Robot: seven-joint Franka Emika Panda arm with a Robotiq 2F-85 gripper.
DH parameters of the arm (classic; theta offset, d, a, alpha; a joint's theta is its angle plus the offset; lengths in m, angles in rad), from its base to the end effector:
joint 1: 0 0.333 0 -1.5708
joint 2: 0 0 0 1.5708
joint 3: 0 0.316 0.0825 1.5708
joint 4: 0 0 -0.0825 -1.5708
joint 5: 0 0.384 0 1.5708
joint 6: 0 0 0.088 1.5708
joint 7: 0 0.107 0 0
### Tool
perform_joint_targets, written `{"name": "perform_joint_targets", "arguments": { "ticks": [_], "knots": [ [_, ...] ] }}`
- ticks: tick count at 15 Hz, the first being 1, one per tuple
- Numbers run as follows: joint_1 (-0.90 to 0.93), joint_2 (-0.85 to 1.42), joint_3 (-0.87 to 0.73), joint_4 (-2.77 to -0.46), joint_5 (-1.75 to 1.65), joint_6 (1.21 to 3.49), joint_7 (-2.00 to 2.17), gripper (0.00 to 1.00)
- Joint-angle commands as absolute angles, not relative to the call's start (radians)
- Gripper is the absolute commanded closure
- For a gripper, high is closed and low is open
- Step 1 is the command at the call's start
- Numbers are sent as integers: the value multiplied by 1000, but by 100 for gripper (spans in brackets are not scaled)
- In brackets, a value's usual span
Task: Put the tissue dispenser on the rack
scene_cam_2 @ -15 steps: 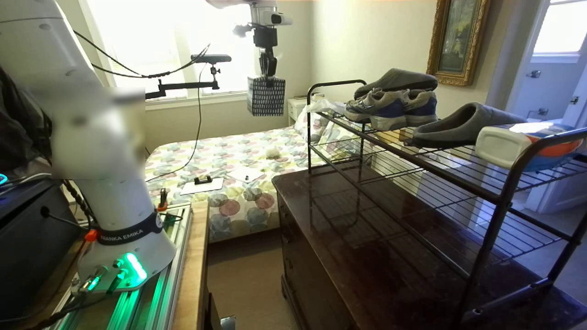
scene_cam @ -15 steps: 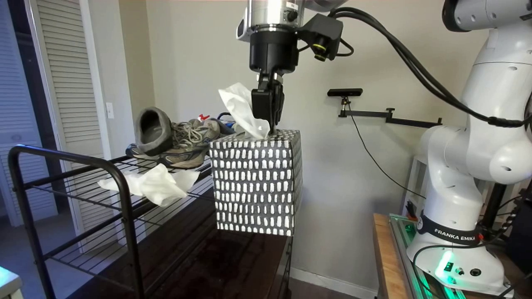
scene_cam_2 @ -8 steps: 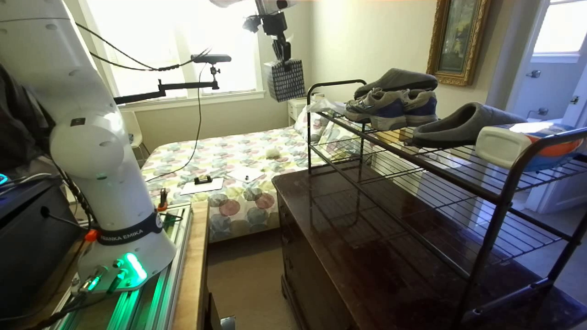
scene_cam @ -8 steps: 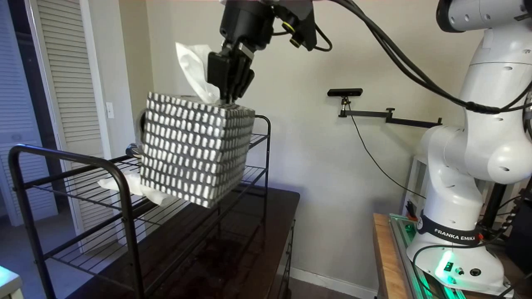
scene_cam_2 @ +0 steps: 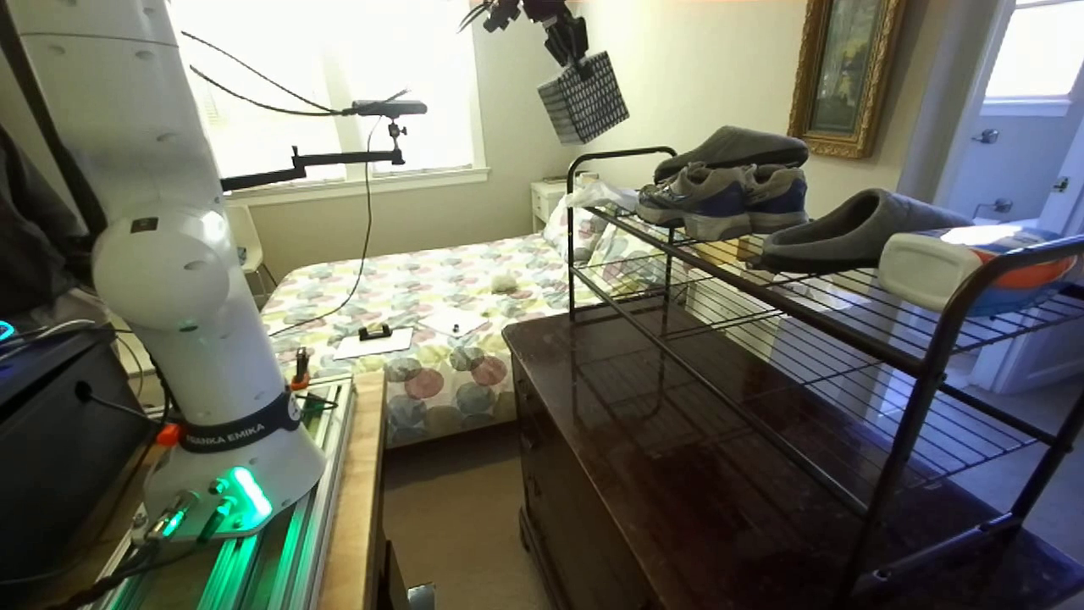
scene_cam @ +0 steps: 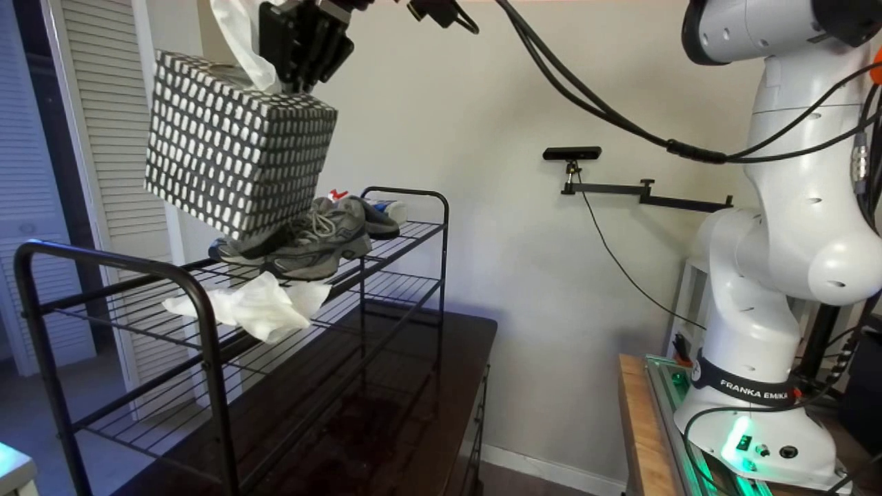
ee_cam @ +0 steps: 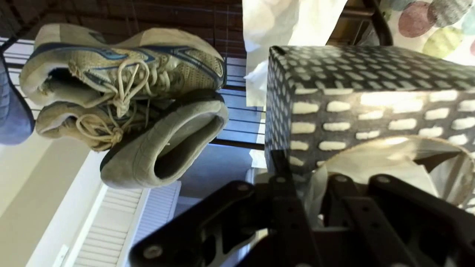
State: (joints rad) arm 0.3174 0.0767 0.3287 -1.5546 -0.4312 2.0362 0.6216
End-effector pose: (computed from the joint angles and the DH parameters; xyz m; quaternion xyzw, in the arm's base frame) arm 0.5116 0.3460 0.6442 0.9583 0.0640 0.2758 0.0392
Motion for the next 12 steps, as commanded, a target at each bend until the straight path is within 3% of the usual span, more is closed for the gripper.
{"name": "perform_joint_targets", "arguments": {
  "ticks": [1,2,3,6,7,12],
  "knots": [
    [390,253,321,-1320,-549,1926,643,98],
    [405,284,315,-1280,-520,1901,615,98],
    [388,181,296,-1422,-489,1967,617,93],
    [385,251,323,-1353,-497,1944,621,93],
    [386,260,322,-1342,-498,1942,621,98],
    [447,318,255,-1254,-548,1961,699,98]
  ]
}}
